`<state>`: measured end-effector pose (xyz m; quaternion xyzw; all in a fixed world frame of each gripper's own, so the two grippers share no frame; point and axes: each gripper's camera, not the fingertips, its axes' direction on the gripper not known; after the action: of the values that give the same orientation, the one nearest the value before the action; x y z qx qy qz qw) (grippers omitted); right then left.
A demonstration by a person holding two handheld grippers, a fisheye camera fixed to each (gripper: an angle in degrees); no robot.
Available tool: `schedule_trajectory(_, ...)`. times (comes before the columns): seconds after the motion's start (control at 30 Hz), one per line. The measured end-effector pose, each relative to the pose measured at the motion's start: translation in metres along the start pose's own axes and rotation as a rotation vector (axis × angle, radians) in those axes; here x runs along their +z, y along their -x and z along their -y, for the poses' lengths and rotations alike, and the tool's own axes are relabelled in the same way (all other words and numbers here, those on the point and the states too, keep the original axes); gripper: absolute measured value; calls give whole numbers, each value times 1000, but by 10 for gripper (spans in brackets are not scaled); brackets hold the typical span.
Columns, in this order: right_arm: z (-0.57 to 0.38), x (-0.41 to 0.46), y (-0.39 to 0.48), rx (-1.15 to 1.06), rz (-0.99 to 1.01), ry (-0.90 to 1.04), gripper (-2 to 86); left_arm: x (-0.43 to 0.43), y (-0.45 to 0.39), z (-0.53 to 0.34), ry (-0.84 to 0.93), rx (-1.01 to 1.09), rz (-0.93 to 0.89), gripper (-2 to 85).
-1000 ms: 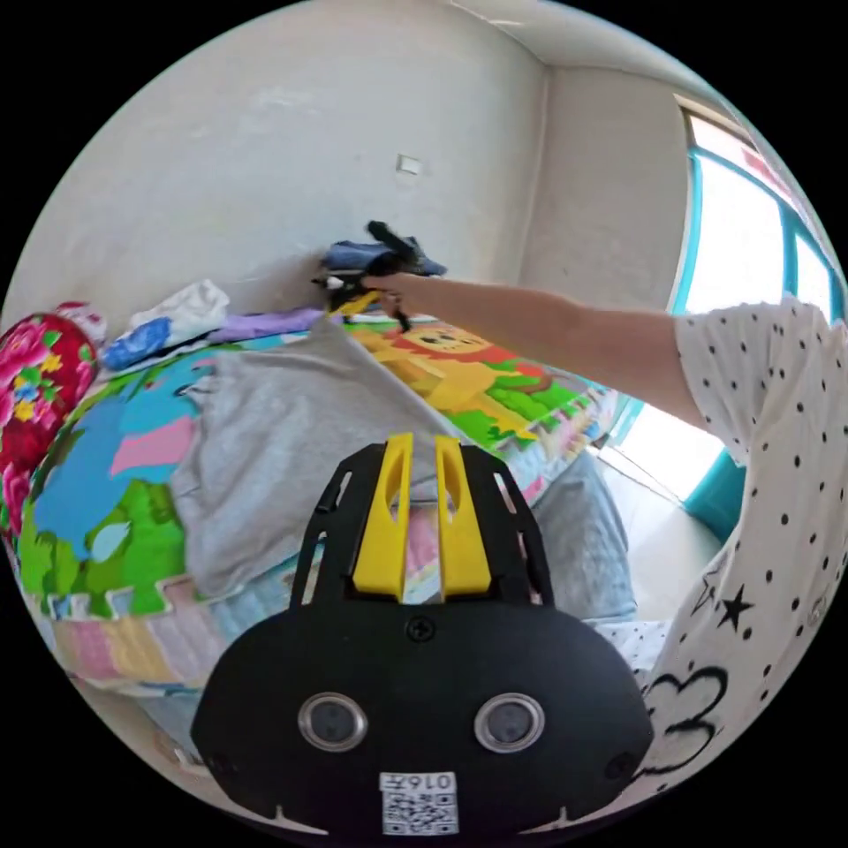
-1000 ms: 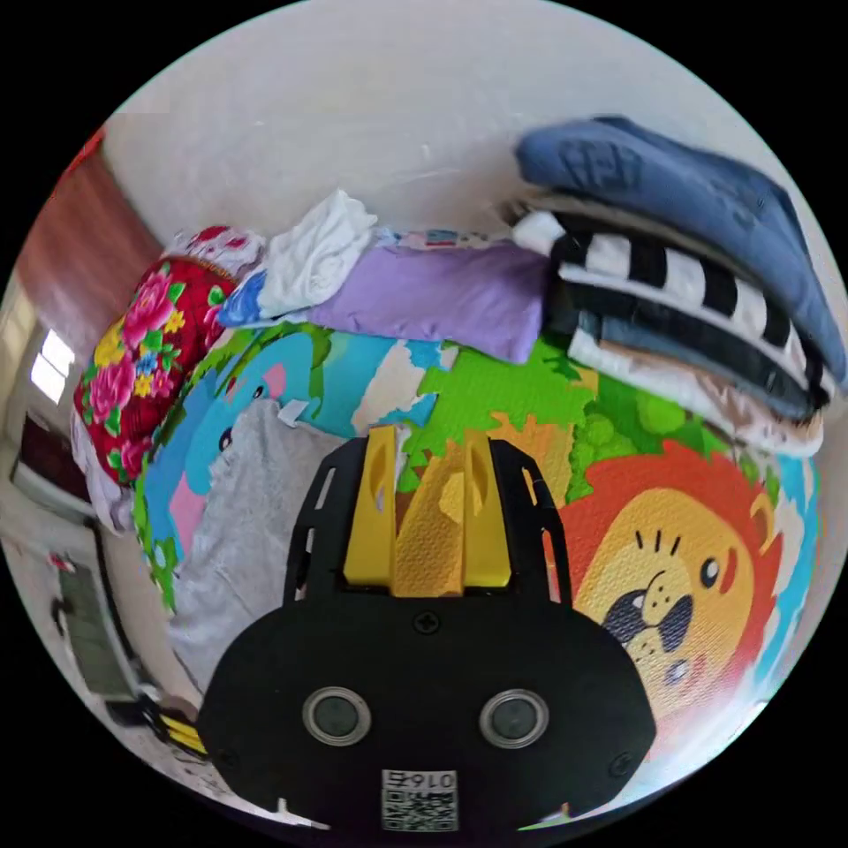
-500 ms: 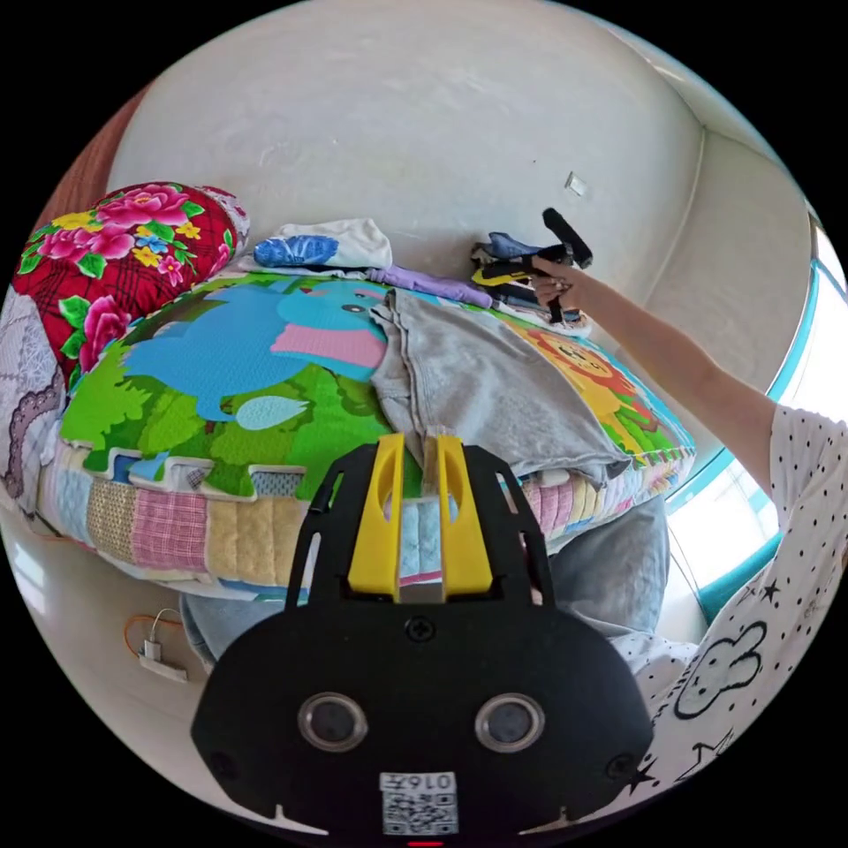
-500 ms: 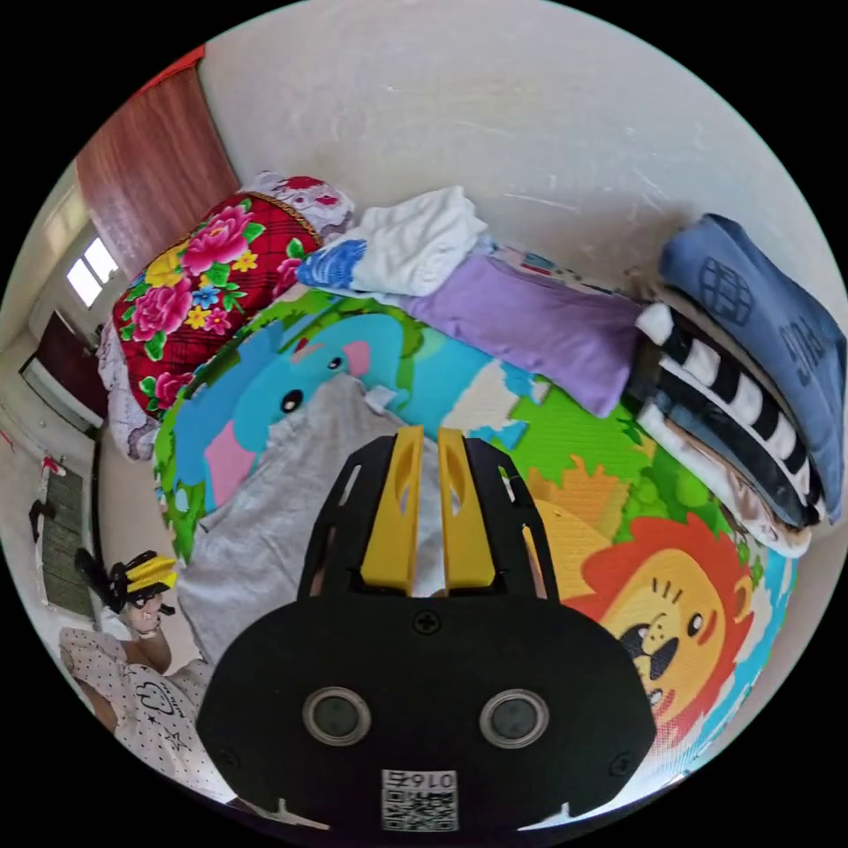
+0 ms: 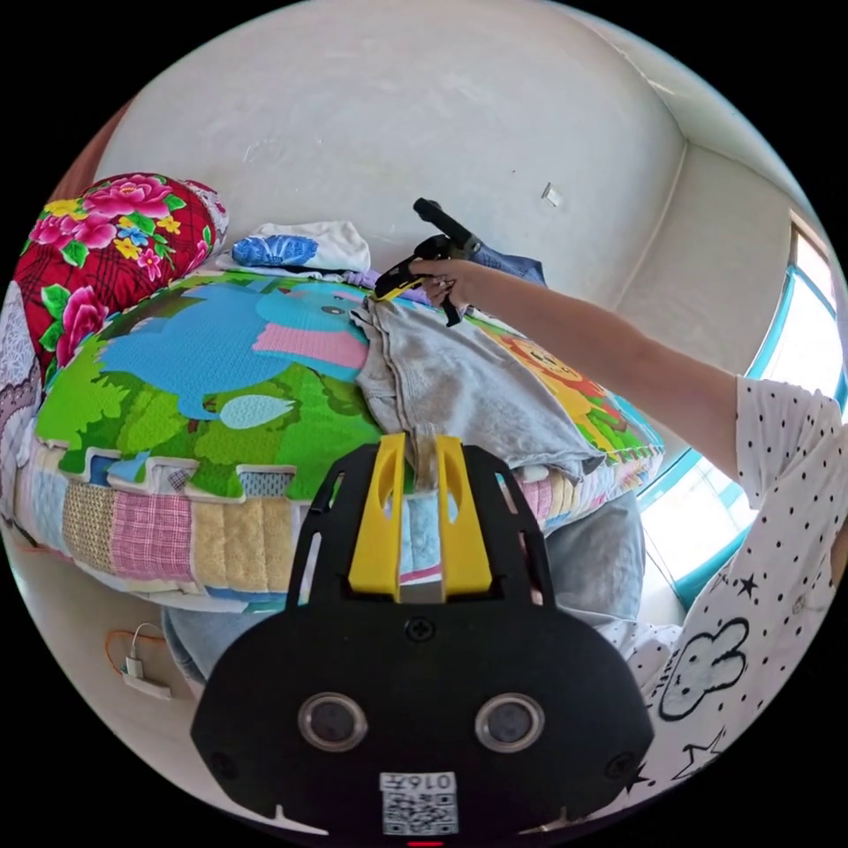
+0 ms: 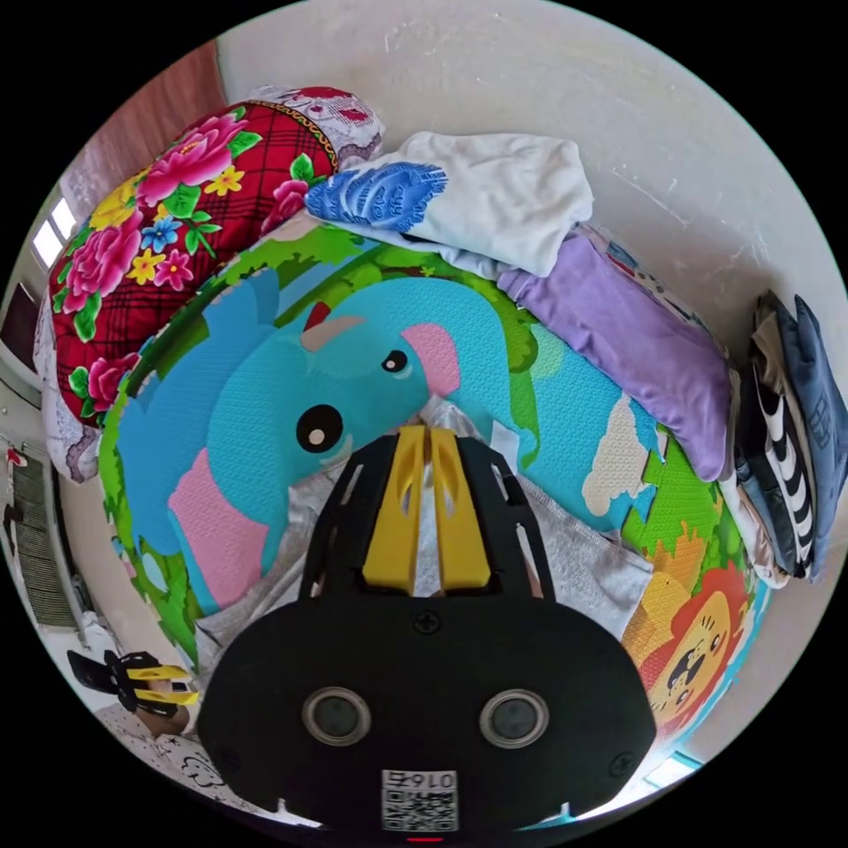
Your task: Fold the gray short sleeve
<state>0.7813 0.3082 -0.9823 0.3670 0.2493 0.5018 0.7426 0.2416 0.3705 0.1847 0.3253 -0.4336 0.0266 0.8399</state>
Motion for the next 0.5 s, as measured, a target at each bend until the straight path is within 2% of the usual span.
schedule_trajectory(0.23,-1,-50,-14,29,17,-64,1,1,14,12,26,18,-49,22)
schedule_trajectory(0.5,5,-105,-22,58,19,-105,0,-38,11,7,-48,67,-52,-9)
